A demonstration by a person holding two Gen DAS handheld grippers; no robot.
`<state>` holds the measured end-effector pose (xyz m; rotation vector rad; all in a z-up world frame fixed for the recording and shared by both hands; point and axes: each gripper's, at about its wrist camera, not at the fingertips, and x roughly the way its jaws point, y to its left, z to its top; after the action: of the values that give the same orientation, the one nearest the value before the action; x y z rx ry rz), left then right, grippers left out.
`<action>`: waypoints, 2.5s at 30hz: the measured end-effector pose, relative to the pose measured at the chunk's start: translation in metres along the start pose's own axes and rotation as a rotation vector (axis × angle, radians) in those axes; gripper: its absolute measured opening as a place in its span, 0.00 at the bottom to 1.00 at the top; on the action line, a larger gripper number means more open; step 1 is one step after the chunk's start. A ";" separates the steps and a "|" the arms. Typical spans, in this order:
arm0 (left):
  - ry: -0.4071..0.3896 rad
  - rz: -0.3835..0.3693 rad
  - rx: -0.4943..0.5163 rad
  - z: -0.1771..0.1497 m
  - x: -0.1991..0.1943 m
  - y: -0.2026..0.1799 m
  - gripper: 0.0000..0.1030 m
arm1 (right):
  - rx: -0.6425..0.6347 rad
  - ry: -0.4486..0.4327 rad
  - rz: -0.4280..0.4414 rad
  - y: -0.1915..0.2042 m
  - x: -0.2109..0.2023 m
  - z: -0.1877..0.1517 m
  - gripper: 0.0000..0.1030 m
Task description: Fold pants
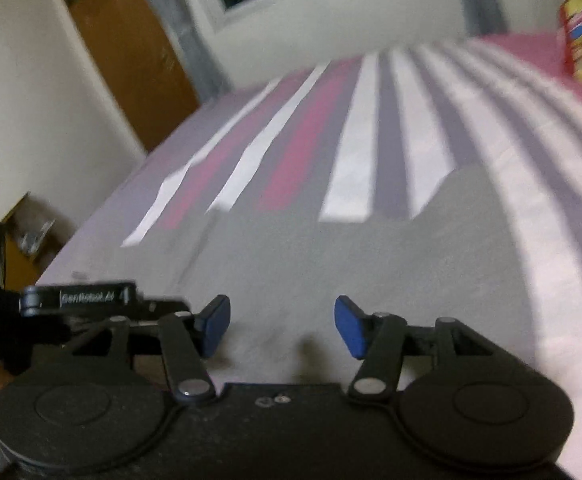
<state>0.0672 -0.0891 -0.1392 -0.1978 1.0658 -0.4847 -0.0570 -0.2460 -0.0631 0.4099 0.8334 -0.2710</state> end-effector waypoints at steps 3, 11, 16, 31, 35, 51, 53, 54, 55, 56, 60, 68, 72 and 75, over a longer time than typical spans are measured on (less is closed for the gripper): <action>0.048 -0.052 -0.012 -0.005 0.012 -0.012 0.89 | 0.032 -0.053 -0.027 -0.019 -0.024 -0.001 0.61; 0.104 -0.114 0.000 -0.025 0.043 -0.046 0.41 | 0.132 -0.099 -0.097 -0.060 -0.051 -0.023 0.61; 0.027 -0.112 0.015 -0.026 0.030 -0.056 0.16 | 0.162 -0.152 -0.174 -0.079 -0.063 -0.027 0.60; -0.167 0.014 0.148 -0.002 -0.039 -0.001 0.15 | -0.027 -0.020 -0.202 -0.034 0.010 -0.016 0.38; -0.098 0.081 0.163 -0.026 -0.006 0.013 0.18 | -0.094 0.135 -0.225 -0.025 0.048 -0.035 0.39; -0.057 0.120 0.100 -0.018 -0.008 0.026 0.22 | -0.200 0.144 -0.175 0.020 0.083 -0.041 0.42; -0.050 0.117 0.091 -0.015 -0.010 0.027 0.23 | -0.199 0.140 -0.180 0.021 0.080 -0.043 0.42; -0.050 0.117 0.094 -0.014 -0.013 0.027 0.24 | -0.190 0.143 -0.181 0.021 0.078 -0.041 0.42; -0.053 0.121 0.098 -0.012 -0.015 0.025 0.24 | -0.187 0.144 -0.182 0.022 0.076 -0.040 0.42; -0.061 0.125 0.104 -0.013 -0.019 0.027 0.25 | -0.184 0.138 -0.183 0.023 0.072 -0.040 0.42; -0.067 0.162 0.110 -0.022 -0.022 0.033 0.36 | -0.165 0.116 -0.181 0.030 0.064 -0.047 0.43; -0.077 0.182 0.125 -0.025 -0.031 0.030 0.36 | -0.161 0.119 -0.197 0.039 0.063 -0.041 0.44; -0.101 0.209 0.139 -0.028 -0.044 0.034 0.36 | -0.150 0.100 -0.163 0.054 0.059 -0.039 0.44; -0.120 0.222 0.142 -0.027 -0.055 0.040 0.36 | -0.191 0.099 -0.140 0.074 0.062 -0.036 0.45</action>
<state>0.0336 -0.0258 -0.1247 0.0177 0.9193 -0.3416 -0.0123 -0.1686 -0.1141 0.1874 0.9775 -0.2999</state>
